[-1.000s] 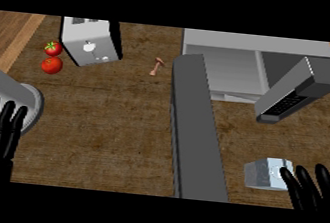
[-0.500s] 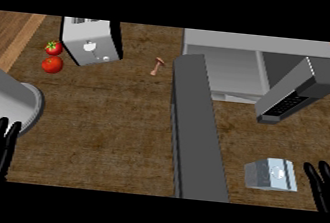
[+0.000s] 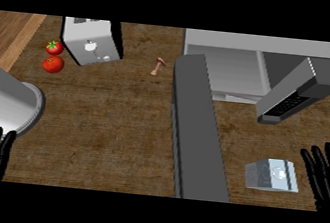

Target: Pick up the milk, place it into the microwave and close the microwave

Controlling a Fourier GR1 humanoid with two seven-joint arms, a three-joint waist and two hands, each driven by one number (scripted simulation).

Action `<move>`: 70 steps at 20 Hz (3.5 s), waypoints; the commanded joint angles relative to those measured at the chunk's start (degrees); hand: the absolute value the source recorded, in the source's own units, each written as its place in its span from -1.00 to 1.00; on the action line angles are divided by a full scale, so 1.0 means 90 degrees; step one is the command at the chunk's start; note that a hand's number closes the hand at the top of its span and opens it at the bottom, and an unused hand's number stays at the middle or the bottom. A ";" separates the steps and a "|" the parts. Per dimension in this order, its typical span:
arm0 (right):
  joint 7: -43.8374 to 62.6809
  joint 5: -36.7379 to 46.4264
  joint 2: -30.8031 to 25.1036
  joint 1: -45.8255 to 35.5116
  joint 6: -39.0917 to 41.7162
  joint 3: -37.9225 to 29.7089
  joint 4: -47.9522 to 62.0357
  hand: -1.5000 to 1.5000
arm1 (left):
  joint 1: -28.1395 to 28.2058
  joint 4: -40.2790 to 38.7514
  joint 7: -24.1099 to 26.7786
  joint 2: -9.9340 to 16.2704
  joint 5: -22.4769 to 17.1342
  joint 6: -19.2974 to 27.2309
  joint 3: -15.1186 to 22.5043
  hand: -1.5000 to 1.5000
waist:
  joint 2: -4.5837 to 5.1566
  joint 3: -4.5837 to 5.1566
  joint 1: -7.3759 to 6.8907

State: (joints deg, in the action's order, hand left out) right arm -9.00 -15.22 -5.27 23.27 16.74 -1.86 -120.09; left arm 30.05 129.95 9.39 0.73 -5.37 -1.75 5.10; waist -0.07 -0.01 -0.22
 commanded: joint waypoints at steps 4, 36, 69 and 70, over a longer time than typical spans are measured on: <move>-0.0974 0.0237 -0.0075 -0.0183 0.0351 -0.0585 0.1410 -1.00 | -0.0197 -0.0225 -0.0026 0.0025 0.0002 -0.0023 -0.0209 -1.00 | 0.0004 -0.0001 0.0024; -0.4018 0.2089 -0.0411 -0.2510 -0.0344 -0.1396 0.6713 -1.00 | 0.0829 0.0442 0.0296 -0.0039 -0.0067 -0.0456 0.0030 -1.00 | 0.0009 -0.0003 -0.0042; -0.5622 0.1216 -0.1097 -0.4301 -0.0023 -0.1567 0.9477 1.00 | 0.0898 0.0164 0.0407 0.0119 -0.0463 -0.0818 -0.0141 -1.00 | 0.0030 -0.0011 -0.0103; -0.5712 0.1260 -0.1160 -0.4471 -0.0069 -0.1570 0.9591 1.00 | 0.0830 0.0281 0.0279 0.0036 -0.0511 -0.0721 -0.0096 -1.00 | 0.0030 -0.0011 -0.0099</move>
State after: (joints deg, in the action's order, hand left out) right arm -54.27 -3.17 -13.61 -11.22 14.74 -13.07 -41.56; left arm 37.91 132.08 12.81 0.95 -9.23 -7.64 3.98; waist 0.08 -0.08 -0.80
